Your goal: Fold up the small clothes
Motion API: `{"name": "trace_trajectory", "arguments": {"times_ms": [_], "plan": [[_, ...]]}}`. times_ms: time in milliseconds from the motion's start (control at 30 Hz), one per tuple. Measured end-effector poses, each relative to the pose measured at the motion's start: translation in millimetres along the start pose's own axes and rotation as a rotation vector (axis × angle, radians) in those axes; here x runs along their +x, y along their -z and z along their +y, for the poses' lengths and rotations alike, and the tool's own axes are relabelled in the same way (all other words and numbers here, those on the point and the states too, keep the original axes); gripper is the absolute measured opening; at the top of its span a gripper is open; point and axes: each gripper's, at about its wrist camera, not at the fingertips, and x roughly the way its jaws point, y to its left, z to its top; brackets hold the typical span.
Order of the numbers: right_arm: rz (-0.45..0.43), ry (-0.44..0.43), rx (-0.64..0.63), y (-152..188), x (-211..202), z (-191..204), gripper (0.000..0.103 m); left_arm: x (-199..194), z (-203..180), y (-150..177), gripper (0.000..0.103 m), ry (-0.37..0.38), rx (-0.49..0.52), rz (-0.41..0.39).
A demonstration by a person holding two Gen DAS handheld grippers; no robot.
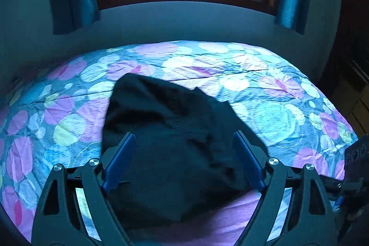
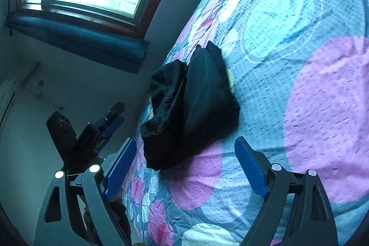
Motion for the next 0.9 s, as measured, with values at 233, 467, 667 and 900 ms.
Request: {"name": "trace_trajectory", "arguments": {"times_ms": [233,467,667,900], "plan": [[0.125,-0.002,-0.07,-22,71,41,0.086,11,123,49,0.086,-0.151,-0.189,0.039],[0.265,0.053,-0.018,-41,147,48,0.086,25,160,92,0.086,-0.135,-0.275,0.097],[0.377,0.202,-0.197,-30,190,78,0.027,23,160,93,0.086,-0.105,-0.283,0.079],[0.262,0.144,-0.327,-56,164,135,0.02,-1,149,83,0.088,-0.089,-0.259,-0.013]]}}
